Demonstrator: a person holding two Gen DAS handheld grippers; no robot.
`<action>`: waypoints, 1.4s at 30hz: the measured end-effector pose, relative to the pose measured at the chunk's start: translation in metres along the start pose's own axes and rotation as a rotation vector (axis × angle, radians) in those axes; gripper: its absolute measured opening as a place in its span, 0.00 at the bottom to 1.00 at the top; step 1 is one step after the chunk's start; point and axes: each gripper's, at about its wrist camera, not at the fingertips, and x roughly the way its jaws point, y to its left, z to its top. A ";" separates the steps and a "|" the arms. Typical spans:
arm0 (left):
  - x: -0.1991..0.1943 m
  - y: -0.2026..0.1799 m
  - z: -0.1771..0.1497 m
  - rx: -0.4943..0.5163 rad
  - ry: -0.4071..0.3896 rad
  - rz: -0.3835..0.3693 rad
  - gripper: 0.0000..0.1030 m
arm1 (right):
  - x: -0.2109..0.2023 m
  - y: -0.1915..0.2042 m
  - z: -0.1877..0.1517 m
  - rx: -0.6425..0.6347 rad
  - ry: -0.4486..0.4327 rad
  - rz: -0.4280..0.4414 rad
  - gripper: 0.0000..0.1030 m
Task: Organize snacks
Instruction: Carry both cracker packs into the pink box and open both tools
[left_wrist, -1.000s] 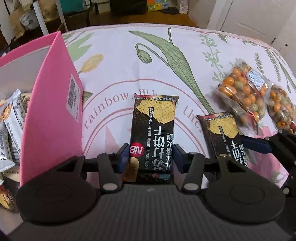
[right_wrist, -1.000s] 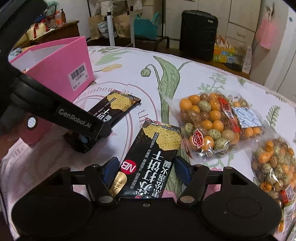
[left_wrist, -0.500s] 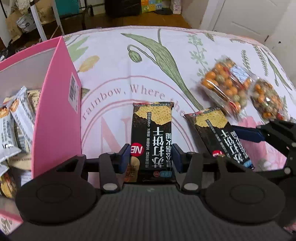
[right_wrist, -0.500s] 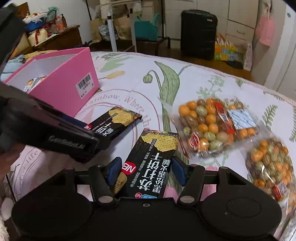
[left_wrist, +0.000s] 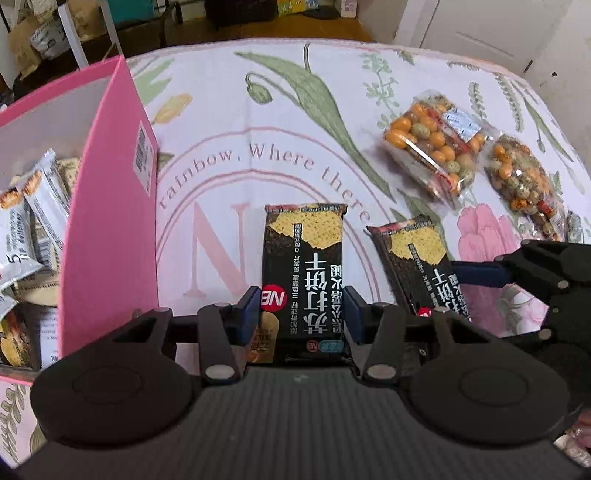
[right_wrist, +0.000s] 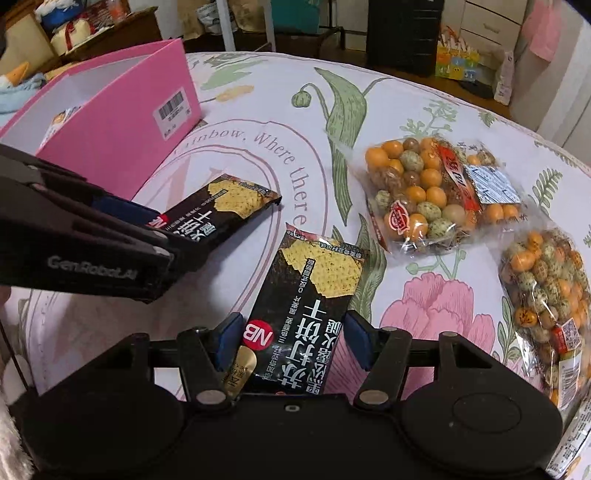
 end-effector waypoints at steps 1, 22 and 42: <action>0.003 0.000 -0.001 -0.003 0.008 0.005 0.45 | 0.001 0.001 0.000 -0.006 -0.002 -0.007 0.66; -0.025 -0.005 -0.045 -0.033 0.053 -0.037 0.45 | -0.046 -0.003 -0.030 0.173 0.025 0.138 0.60; -0.154 0.027 -0.115 -0.056 -0.179 0.024 0.45 | -0.149 0.049 -0.050 0.079 -0.127 0.219 0.60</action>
